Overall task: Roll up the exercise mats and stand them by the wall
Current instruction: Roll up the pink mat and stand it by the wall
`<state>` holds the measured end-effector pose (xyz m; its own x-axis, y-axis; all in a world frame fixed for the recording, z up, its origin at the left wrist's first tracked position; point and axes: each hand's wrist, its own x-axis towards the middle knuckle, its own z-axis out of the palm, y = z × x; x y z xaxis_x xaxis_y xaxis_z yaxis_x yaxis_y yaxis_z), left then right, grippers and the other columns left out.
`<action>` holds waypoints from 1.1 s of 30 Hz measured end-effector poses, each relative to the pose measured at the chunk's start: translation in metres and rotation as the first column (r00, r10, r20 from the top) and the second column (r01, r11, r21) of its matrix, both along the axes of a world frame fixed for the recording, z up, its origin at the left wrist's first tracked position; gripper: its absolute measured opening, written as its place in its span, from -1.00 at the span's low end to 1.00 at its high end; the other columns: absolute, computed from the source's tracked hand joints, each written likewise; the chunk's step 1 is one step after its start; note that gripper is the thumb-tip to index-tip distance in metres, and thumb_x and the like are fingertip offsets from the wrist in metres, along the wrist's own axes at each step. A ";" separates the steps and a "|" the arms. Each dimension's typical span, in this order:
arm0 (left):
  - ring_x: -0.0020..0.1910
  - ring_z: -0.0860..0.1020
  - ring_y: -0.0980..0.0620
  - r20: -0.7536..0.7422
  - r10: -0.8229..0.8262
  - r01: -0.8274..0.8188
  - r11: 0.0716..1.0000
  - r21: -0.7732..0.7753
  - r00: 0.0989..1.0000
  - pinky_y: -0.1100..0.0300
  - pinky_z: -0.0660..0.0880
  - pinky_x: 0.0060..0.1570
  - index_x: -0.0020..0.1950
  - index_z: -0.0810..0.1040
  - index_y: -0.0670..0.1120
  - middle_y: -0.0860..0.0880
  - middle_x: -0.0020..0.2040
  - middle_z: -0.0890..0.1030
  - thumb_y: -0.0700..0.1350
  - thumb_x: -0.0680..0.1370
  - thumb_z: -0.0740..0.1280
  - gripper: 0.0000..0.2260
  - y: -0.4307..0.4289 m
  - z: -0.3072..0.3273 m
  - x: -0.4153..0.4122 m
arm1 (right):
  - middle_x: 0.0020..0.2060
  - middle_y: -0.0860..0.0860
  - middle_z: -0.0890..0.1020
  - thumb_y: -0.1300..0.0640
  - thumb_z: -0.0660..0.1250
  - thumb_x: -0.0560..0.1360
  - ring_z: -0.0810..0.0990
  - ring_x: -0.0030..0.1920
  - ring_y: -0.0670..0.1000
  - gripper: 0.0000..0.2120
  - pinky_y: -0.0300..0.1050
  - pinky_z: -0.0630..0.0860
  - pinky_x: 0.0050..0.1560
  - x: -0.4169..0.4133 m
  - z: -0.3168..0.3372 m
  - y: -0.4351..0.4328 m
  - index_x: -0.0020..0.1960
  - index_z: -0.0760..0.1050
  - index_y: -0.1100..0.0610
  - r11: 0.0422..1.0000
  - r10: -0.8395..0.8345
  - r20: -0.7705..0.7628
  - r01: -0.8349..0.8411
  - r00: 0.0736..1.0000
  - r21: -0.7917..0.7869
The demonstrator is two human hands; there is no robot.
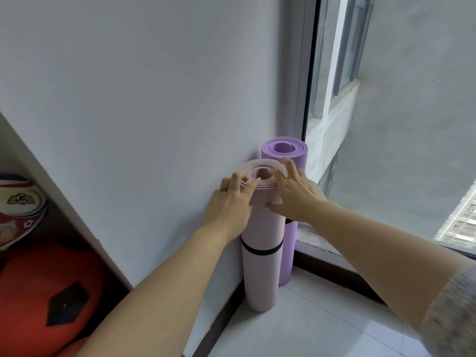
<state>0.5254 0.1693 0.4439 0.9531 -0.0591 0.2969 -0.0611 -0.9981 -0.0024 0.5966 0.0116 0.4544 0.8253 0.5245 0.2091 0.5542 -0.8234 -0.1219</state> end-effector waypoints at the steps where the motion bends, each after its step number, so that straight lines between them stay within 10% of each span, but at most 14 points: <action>1: 0.34 0.25 -0.07 0.000 -0.003 0.003 1.000 0.011 1.000 0.10 0.33 0.23 0.56 0.05 0.05 -0.04 0.43 0.14 -0.01 0.60 0.23 -0.42 -0.002 -0.002 0.000 | 0.41 0.07 0.09 -0.14 0.37 0.45 0.34 0.27 0.19 -0.27 -0.02 0.43 0.01 0.000 0.000 -0.001 0.48 0.11 0.03 1.000 -0.011 0.030 0.011 0.999 0.008; 16: 0.56 -0.11 -0.03 -0.193 0.095 -0.105 0.994 -0.041 0.977 -0.11 -0.02 0.49 0.58 -0.15 0.06 0.02 0.57 -0.23 0.02 0.62 0.20 -0.34 -0.013 -0.003 -0.044 | 0.54 -0.02 0.05 0.05 0.35 0.50 0.27 0.41 0.11 -0.27 0.04 0.48 0.16 -0.045 0.011 -0.020 0.54 0.03 0.01 0.996 0.078 -0.057 -0.075 0.995 0.051; 33: 0.14 0.52 0.01 -0.253 0.024 -0.127 0.908 -0.400 0.967 0.10 0.47 0.10 0.31 0.46 0.11 0.10 0.22 0.54 -0.04 0.59 0.22 -0.71 -0.096 -0.045 -0.318 | 0.09 -0.06 0.61 0.03 0.33 0.51 0.56 0.03 0.01 -0.67 -0.09 0.50 0.06 -0.307 -0.040 -0.098 0.26 0.49 0.00 0.989 0.115 -0.308 -0.136 0.944 -0.050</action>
<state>0.2069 0.0737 0.3991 0.9947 0.0934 0.0435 0.0672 -0.9083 0.4129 0.2897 -0.0859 0.4140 0.7705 0.6321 -0.0820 0.5990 -0.7621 -0.2458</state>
